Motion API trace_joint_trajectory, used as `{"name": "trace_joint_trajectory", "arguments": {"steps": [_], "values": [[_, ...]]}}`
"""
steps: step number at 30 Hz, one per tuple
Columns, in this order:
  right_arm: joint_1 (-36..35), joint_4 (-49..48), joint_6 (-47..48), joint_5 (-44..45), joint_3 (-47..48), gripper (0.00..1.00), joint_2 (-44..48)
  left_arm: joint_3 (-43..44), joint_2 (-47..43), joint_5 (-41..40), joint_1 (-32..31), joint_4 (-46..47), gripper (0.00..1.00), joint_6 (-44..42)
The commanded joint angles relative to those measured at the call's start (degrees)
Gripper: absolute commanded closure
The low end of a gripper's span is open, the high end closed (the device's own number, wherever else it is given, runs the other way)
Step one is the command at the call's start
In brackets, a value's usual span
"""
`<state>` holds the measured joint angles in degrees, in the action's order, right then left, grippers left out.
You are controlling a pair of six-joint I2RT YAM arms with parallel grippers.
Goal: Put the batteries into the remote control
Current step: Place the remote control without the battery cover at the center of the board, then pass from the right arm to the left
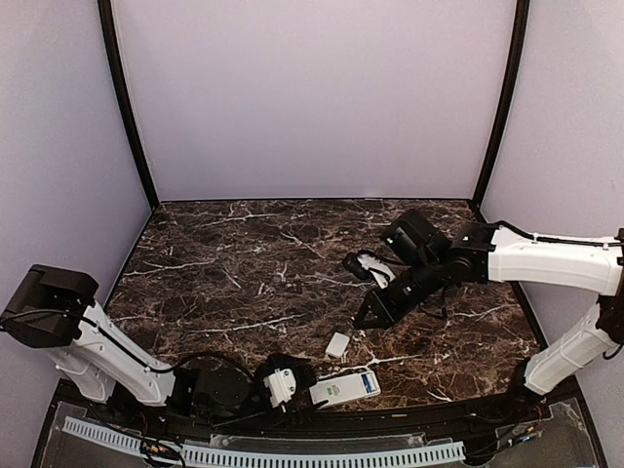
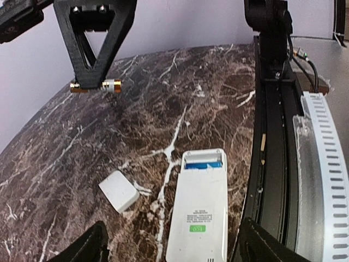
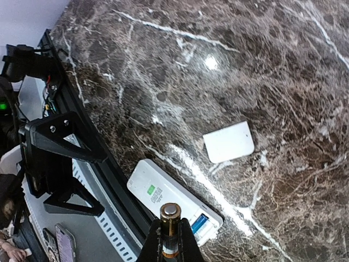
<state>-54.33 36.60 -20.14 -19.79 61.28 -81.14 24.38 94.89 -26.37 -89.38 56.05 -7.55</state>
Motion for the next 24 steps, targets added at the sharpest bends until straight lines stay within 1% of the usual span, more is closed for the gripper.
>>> {"name": "trace_joint_trajectory", "arguments": {"steps": [1,3,7,9,10,11,14,16,18,20,21,22,23,24], "values": [[0.3,-8.3,0.9,-2.2,3.1,1.00,2.6,1.2,-8.5,4.6,2.0,-5.4,0.21,5.6],[0.3,-14.5,-2.5,-2.7,3.5,1.00,3.0,2.8,-11.0,5.6,2.8,-6.8,0.27,8.7],[-0.1,-30.8,-10.2,-2.3,1.1,1.00,5.6,4.8,-15.3,7.2,5.2,-6.6,0.31,14.4],[-0.8,-38.4,-13.0,-1.0,-0.6,1.00,6.8,5.3,-17.5,6.3,6.8,-6.5,0.34,17.5],[-1.2,-40.6,-13.8,0.2,-1.3,1.00,7.1,5.5,-19.1,5.3,7.3,-6.8,0.35,19.1],[-1.9,-42.1,-14.3,1.5,-2.0,1.00,7.5,5.7,-19.8,3.6,8.3,-7.1,0.36,19.8],[-3.5,-46.0,-15.0,4.8,-3.9,1.00,8.4,7.5,-21.8,2.7,10.2,-9.3,0.36,20.0],[-4.4,-47.7,-15.3,5.9,-4.6,1.00,8.5,8.7,-21.9,3.6,11.2,-9.2,0.34,19.2],[-5.0,-47.8,-15.2,6.2,-4.5,1.00,8.0,10.0,-21.3,5.7,12.2,-9.0,0.29,18.4],[-5.7,-47.7,-14.8,5.8,-4.3,1.00,7.5,11.3,-20.7,7.0,13.1,-8.9,0.29,18.7],[-6.0,-47.7,-14.7,5.6,-4.3,1.00,7.3,11.6,-20.5,7.3,13.5,-8.9,0.31,19.0],[-6.2,-47.8,-14.6,5.4,-4.2,1.00,7.2,11.9,-20.2,7.8,14.4,-8.8,0.37,20.2],[-6.2,-47.8,-14.6,5.1,-4.3,1.00,7.3,11.9,-20.1,8.0,14.8,-8.4,0.40,20.9],[-6.2,-47.7,-14.6,4.9,-4.4,1.00,7.2,11.8,-20.1,8.5,15.7,-8.1,0.46,22.0]]}}
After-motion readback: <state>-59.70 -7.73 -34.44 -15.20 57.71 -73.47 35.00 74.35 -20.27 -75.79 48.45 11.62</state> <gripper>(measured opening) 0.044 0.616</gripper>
